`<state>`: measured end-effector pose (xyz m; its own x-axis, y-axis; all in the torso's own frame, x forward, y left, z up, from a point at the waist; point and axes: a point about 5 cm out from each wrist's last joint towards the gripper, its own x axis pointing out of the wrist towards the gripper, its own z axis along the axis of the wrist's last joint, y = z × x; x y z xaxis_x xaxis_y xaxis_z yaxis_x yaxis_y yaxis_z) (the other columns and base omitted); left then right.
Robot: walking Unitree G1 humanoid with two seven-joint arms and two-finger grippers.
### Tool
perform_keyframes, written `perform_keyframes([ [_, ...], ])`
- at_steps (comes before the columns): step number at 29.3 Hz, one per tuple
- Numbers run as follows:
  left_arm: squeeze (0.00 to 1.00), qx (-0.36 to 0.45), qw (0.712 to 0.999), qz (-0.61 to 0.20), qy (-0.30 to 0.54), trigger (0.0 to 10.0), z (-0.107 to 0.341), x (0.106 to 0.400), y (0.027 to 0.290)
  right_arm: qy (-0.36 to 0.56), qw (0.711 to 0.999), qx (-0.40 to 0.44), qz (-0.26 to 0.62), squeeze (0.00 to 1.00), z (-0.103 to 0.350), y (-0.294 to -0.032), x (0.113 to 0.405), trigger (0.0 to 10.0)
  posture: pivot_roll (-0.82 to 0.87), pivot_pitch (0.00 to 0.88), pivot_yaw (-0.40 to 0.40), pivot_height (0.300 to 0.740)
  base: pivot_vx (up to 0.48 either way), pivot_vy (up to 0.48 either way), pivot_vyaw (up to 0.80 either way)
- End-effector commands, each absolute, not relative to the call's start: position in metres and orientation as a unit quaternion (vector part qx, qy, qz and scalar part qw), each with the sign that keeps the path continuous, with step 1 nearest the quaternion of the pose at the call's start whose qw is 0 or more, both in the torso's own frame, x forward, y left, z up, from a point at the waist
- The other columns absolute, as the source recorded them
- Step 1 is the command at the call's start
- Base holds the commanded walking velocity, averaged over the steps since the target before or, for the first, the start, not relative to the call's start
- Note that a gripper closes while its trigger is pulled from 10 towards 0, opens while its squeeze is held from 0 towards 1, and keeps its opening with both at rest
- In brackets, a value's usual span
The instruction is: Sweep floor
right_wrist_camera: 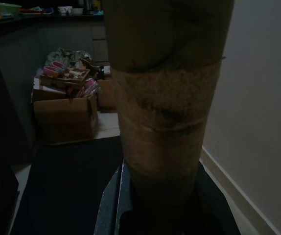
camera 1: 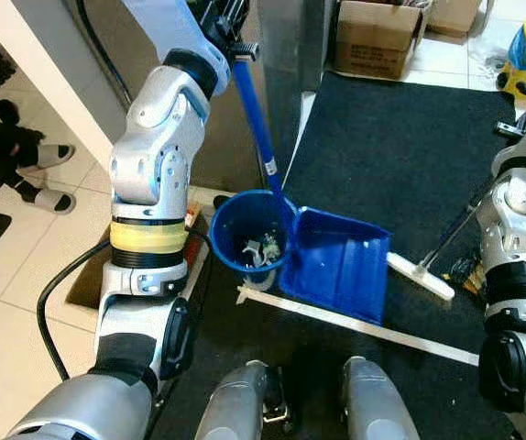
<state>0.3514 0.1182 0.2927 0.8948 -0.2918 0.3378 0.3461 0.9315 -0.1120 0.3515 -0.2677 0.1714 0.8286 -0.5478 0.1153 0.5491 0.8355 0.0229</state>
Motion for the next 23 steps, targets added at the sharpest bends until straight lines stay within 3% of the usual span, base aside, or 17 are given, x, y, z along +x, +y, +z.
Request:
perform_keyframes([
  [1, 0.00, -0.078, 0.969, -0.163, -0.169, 10.0, 0.2978, 0.3481, 0.1195, -0.065, 0.956, -0.012, -0.286, 0.00, 0.1759, -0.2691, 0.3521, 10.0, -0.06, 0.016, 0.050, 0.740, 0.000, 0.000, -0.49],
  [23, 0.00, -0.074, 0.973, -0.157, -0.149, 10.0, 0.2889, 0.3532, 0.1168, -0.058, 0.956, -0.011, -0.286, 0.00, 0.1717, -0.2701, 0.3505, 10.0, -0.06, 0.019, 0.058, 0.740, 0.000, 0.000, -0.80],
])
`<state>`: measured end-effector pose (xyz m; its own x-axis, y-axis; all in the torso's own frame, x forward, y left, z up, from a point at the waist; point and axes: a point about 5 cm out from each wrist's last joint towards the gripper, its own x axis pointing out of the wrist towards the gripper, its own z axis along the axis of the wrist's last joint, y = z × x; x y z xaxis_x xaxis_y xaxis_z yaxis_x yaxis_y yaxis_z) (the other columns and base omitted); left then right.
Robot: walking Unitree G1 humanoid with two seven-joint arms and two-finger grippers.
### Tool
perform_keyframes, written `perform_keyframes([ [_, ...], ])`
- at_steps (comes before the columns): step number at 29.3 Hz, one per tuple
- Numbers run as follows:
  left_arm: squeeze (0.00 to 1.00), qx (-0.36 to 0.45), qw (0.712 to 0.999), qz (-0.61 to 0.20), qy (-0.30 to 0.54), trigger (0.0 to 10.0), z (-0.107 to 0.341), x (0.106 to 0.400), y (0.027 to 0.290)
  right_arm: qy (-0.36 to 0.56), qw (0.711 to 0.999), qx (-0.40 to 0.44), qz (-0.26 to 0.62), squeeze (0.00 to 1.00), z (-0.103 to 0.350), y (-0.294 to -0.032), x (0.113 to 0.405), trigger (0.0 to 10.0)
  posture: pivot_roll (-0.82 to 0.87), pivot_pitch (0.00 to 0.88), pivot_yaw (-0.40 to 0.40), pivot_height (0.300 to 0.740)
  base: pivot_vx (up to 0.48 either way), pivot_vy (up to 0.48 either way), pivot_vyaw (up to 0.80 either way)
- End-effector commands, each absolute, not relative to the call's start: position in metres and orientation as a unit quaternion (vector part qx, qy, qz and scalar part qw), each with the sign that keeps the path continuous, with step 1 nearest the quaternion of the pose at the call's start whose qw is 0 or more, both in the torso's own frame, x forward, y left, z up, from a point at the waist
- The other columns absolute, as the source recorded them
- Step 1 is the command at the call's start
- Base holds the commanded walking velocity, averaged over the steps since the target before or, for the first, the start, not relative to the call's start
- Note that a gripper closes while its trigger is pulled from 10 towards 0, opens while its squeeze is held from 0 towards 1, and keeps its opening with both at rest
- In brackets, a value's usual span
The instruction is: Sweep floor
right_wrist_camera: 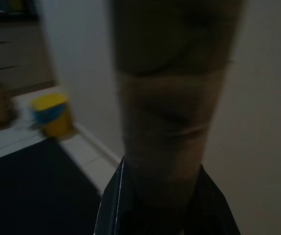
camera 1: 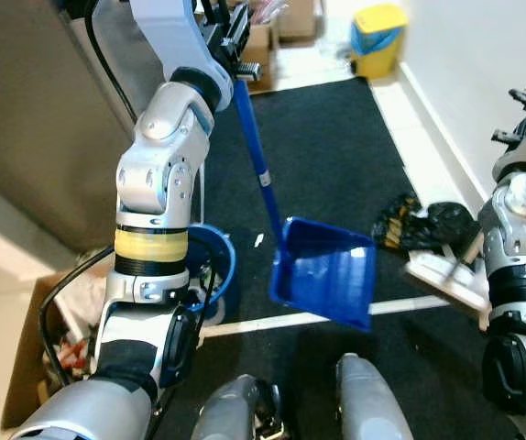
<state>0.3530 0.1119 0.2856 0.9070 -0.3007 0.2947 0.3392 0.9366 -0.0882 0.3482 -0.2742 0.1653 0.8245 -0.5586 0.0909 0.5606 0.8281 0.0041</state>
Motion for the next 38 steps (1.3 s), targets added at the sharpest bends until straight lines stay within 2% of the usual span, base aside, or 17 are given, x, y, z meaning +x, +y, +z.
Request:
perform_keyframes([
  [1, 0.00, -0.074, 0.973, -0.157, -0.149, 10.0, 0.289, 0.353, 0.117, -0.058, 0.956, -0.011, -0.286, 0.00, 0.172, -0.270, 0.350, 10.0, -0.06, 0.019, 0.058, 0.740, 0.000, 0.000, -0.80],
  [23, 0.00, -0.072, 0.987, -0.113, -0.086, 10.0, 0.246, 0.364, 0.131, -0.053, 0.957, -0.014, -0.283, 0.00, 0.169, -0.268, 0.350, 10.0, -0.06, 0.032, 0.058, 0.740, 0.000, 0.000, -0.80],
  [38, 0.00, -0.065, 0.990, -0.103, -0.073, 10.0, 0.232, 0.367, 0.134, -0.051, 0.958, -0.014, -0.282, 0.00, 0.167, -0.266, 0.349, 10.0, -0.06, 0.036, 0.058, 0.740, 0.000, 0.000, -0.80],
])
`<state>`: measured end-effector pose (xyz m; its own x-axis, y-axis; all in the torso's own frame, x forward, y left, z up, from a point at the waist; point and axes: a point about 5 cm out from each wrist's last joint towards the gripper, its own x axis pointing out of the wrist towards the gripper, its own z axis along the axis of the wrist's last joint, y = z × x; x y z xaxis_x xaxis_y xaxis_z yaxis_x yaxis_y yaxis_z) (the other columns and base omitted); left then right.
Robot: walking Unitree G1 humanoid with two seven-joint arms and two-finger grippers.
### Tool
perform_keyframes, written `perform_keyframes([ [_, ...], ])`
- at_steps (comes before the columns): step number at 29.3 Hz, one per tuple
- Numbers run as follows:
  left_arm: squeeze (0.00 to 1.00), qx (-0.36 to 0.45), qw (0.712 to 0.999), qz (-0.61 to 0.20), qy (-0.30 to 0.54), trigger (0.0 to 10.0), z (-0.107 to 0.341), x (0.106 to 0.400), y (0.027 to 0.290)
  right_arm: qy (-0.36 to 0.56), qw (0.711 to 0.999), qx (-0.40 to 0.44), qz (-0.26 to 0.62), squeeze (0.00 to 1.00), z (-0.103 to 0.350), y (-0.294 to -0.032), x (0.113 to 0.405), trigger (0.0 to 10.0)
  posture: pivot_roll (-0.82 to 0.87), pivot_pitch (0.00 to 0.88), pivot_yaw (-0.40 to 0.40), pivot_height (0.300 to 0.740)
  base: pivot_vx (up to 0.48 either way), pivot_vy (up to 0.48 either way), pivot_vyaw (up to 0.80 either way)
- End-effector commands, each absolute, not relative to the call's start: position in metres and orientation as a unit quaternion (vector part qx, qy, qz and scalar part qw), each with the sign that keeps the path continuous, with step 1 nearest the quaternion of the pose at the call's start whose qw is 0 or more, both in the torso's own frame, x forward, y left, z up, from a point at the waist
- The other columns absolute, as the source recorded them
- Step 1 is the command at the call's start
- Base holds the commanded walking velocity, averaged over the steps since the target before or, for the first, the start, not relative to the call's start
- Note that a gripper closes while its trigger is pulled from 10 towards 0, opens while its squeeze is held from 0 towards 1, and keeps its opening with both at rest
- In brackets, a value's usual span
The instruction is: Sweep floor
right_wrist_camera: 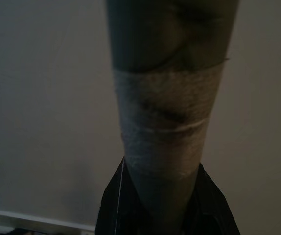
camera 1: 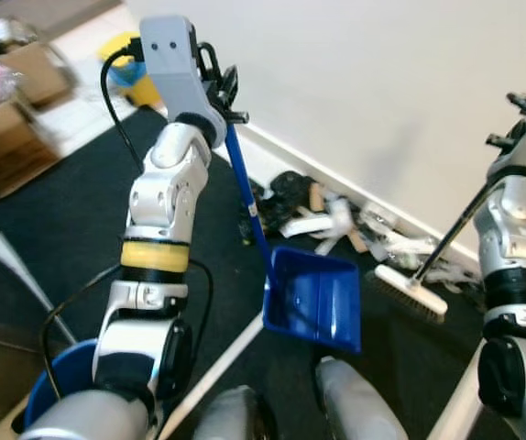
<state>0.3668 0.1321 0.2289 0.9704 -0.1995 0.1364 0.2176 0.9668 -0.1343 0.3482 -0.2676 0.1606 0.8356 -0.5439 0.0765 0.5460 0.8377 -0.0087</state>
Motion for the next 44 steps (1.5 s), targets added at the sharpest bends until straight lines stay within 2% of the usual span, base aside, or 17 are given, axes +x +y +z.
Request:
perform_keyframes([
  [1, 0.00, -0.064, 0.990, -0.102, -0.073, 10.0, 0.232, 0.367, 0.134, -0.050, 0.958, -0.014, -0.282, 0.00, 0.167, -0.266, 0.349, 10.0, -0.06, 0.036, 0.058, 0.740, 0.000, 0.000, -0.80],
  [34, 0.00, -0.058, 0.991, -0.096, -0.069, 10.0, 0.225, 0.367, 0.135, -0.049, 0.959, -0.014, -0.279, 0.00, 0.166, -0.264, 0.349, 10.0, -0.06, 0.037, 0.058, 0.740, 0.000, 0.000, -0.80],
  [39, 0.00, -0.048, 0.994, -0.084, -0.059, 10.0, 0.217, 0.367, 0.140, -0.046, 0.962, -0.013, -0.270, 0.00, 0.164, -0.260, 0.351, 10.0, -0.06, 0.035, 0.058, 0.740, 0.000, 0.000, -0.78],
  [44, 0.00, -0.030, 0.998, -0.046, -0.037, 10.0, 0.194, 0.363, 0.158, -0.030, 0.974, -0.014, -0.225, 0.00, 0.154, -0.243, 0.354, 10.0, -0.06, 0.032, 0.059, 0.740, 0.000, 0.000, 0.00],
])
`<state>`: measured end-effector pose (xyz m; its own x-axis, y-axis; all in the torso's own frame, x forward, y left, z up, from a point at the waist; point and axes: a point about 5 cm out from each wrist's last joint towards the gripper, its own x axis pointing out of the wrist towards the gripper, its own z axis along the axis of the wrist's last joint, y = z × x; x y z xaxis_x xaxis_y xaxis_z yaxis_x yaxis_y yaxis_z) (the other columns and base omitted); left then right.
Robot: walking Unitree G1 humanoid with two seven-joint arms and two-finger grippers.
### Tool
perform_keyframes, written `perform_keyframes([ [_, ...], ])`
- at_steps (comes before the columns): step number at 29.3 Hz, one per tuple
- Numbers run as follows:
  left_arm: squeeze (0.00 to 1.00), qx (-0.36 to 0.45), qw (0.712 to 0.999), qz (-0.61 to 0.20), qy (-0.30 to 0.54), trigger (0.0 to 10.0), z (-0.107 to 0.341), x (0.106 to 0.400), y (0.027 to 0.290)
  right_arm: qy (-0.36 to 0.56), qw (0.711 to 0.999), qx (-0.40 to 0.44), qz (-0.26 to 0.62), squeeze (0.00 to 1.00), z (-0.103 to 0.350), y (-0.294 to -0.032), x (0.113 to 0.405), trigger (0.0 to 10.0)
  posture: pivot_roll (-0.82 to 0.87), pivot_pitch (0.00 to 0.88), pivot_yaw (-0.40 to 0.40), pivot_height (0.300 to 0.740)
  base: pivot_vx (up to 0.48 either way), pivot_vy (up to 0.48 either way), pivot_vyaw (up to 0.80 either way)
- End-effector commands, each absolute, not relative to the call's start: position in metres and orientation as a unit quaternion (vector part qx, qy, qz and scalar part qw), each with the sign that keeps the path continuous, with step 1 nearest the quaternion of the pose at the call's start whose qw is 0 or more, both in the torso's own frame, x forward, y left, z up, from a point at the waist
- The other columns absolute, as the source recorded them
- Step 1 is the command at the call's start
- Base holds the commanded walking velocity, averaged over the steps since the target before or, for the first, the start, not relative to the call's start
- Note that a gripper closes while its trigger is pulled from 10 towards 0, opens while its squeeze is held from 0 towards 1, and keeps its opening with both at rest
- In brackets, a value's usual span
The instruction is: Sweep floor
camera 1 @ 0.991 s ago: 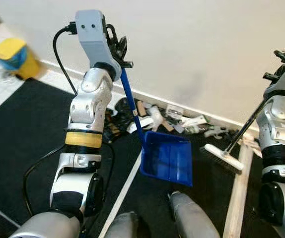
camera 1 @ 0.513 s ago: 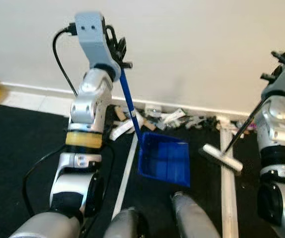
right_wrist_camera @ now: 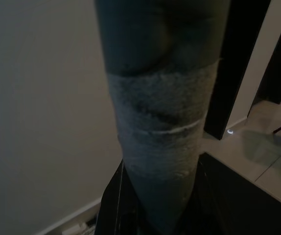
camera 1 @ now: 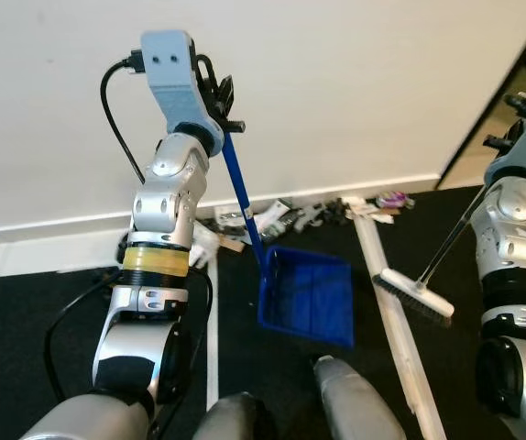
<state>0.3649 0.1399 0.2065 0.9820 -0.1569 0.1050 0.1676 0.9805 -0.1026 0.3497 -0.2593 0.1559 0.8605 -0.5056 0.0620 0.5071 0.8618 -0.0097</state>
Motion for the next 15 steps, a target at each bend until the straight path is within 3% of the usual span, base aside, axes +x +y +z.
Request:
perform_keyframes([
  [1, 0.00, -0.030, 0.998, -0.046, -0.037, 10.0, 0.194, 0.363, 0.158, -0.030, 0.974, -0.014, -0.225, 0.00, 0.154, -0.243, 0.354, 10.0, -0.06, 0.032, 0.059, 0.740, 0.000, 0.000, 0.00],
  [6, 0.00, -0.030, 0.999, 0.007, -0.019, 10.0, 0.162, 0.353, 0.181, 0.003, 0.988, -0.021, -0.152, 0.00, 0.128, -0.211, 0.356, 10.0, -0.04, 0.032, 0.041, 0.740, 0.000, 0.000, 0.00],
  [15, 0.00, -0.027, 0.997, 0.064, -0.023, 10.0, 0.124, 0.341, 0.197, 0.010, 0.994, -0.017, -0.110, 0.00, 0.118, -0.185, 0.357, 10.0, -0.03, 0.036, 0.020, 0.740, 0.000, 0.000, 0.00],
])
